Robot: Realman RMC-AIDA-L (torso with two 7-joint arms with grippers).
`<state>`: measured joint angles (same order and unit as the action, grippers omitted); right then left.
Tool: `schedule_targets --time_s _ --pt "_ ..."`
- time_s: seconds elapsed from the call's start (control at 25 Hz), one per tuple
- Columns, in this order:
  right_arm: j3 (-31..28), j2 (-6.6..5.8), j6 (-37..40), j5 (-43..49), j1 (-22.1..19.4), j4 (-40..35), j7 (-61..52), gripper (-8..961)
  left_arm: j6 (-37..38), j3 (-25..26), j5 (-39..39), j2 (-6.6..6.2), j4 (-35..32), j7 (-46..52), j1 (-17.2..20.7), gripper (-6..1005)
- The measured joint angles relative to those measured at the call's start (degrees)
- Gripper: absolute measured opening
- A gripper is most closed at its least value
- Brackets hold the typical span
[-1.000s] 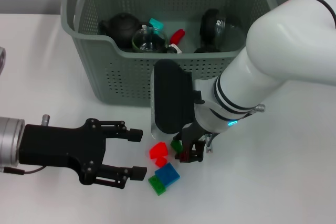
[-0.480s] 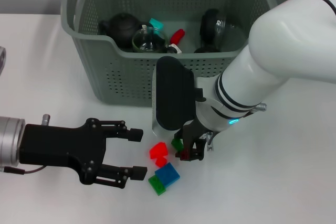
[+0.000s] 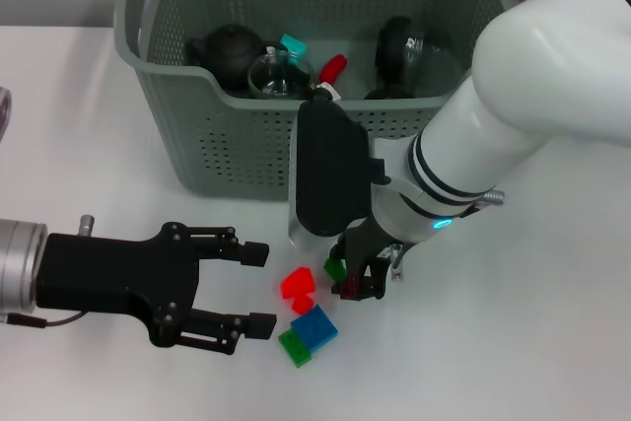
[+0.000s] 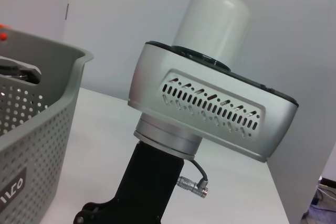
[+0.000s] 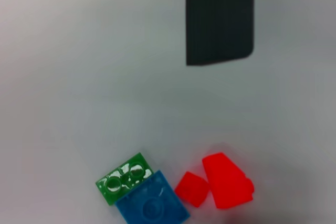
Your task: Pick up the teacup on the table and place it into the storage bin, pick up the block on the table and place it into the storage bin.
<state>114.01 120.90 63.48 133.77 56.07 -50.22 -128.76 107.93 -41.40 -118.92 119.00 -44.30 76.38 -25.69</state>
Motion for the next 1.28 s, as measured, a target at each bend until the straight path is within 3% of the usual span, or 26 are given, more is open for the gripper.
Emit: schedule_targets --time_s 0.28,0.56,0.88,1.08,1.28 --pt "-5.9 -0.48 6.5 0.0 -1.0 -4.4 1.9 403 0.2 0.2 0.0 -0.08 -0.1 0.0 0.1 809" --pt "-17.7 -0.67 17.6 3.0 -1.9 -12.6 2.5 402 0.3 0.8 0.0 -0.09 0.0 0.0 0.1 810" --pt "-33.5 -0.67 30.4 3.4 -1.3 -27.3 1.8 403 0.2 0.8 0.0 -0.14 -0.1 -0.1 0.2 810" --pt "-44.1 -0.72 26.4 2.7 -0.7 -28.9 1.4 402 0.0 0.8 0.0 -0.17 -0.1 -0.2 0.0 810" --pt "-49.7 -1.21 14.8 3.1 -1.3 -24.0 0.3 403 -0.1 0.8 0.0 -0.18 -0.2 -0.2 -0.3 810"
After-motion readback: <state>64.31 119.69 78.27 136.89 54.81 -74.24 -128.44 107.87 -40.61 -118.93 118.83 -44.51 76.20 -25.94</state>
